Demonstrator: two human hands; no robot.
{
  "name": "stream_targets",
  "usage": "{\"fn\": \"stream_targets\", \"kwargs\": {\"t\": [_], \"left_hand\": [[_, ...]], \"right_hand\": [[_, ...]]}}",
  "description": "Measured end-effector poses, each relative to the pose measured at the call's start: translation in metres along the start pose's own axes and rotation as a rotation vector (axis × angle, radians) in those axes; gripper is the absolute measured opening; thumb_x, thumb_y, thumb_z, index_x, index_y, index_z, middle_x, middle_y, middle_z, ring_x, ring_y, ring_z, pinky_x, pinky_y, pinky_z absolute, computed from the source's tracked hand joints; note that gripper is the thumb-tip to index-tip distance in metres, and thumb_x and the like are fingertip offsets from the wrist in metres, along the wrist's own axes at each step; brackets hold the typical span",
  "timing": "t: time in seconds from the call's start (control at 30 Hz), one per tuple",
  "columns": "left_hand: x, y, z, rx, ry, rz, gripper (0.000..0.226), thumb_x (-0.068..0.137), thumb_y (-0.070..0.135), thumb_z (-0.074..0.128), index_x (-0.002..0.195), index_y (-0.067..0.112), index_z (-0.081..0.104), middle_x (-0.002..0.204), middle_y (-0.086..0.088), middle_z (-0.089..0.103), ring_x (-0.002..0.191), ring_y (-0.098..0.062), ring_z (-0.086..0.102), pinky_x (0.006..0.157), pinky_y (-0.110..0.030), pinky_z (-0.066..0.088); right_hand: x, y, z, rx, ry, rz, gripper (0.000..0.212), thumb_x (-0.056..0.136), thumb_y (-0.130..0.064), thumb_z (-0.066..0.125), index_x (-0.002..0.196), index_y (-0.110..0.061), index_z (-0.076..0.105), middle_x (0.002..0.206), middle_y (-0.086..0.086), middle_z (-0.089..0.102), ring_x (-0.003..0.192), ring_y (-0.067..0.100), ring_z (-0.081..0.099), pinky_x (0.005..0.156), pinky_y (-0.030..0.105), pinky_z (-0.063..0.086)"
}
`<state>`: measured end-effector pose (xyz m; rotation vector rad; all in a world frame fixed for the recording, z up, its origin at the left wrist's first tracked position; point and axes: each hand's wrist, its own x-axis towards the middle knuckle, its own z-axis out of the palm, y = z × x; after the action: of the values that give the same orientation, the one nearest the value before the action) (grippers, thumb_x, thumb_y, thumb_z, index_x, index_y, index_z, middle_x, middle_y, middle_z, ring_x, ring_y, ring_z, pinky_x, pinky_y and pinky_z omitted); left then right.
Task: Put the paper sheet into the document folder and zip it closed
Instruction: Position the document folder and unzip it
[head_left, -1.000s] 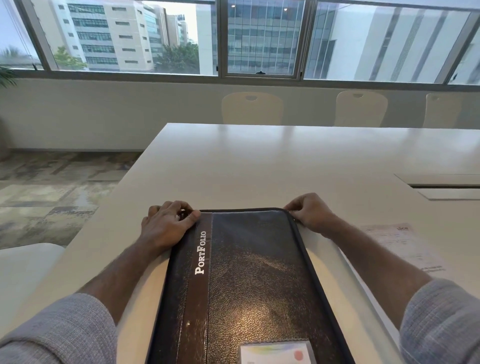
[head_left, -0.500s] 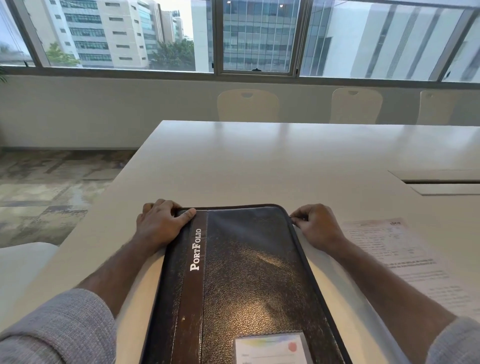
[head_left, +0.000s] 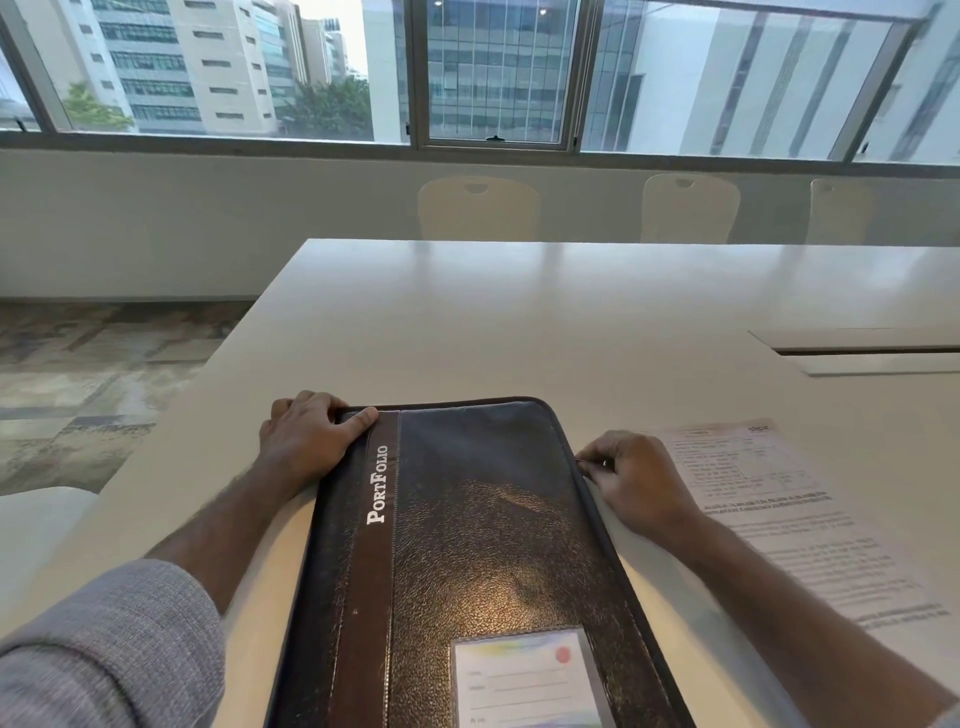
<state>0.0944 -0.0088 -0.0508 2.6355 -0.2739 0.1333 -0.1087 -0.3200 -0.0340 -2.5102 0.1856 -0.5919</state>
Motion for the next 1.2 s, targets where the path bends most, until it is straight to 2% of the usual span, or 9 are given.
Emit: {"fn": "stream_targets", "kwargs": {"t": [0.37,0.8,1.2], "left_hand": [[0.0,0.001,0.0,0.003,-0.01,-0.005,0.061,0.08,0.077,0.047,0.112,0.028,0.062,0.124,0.0,0.057,0.121,-0.025,0.039,0.094,-0.045,0.032],[0.007,-0.004,0.003,0.025,-0.014,-0.027,0.072,0.071,0.086,0.044,0.111,0.03,0.065,0.128,-0.005,0.058,0.126,-0.03,0.039,0.099,-0.048,0.034],[0.004,-0.001,0.0,0.015,-0.025,-0.049,0.069,0.074,0.082,0.049,0.114,0.028,0.066,0.128,-0.008,0.059,0.127,-0.033,0.039,0.101,-0.048,0.034]], "right_hand": [[-0.045,-0.01,-0.02,0.055,-0.055,-0.022,0.014,0.078,-0.001,0.074,0.08,-0.014,0.079,0.072,-0.012,0.067,0.076,0.0,0.063,0.064,0.011,0.047],[-0.099,-0.023,-0.041,0.069,-0.104,-0.018,0.015,0.079,-0.001,0.074,0.081,-0.015,0.078,0.072,-0.013,0.066,0.073,0.003,0.061,0.061,0.007,0.042],[-0.141,-0.033,-0.051,0.056,-0.097,0.01,0.016,0.081,-0.002,0.07,0.081,-0.016,0.078,0.072,-0.017,0.063,0.072,0.003,0.062,0.06,0.008,0.043]]}}
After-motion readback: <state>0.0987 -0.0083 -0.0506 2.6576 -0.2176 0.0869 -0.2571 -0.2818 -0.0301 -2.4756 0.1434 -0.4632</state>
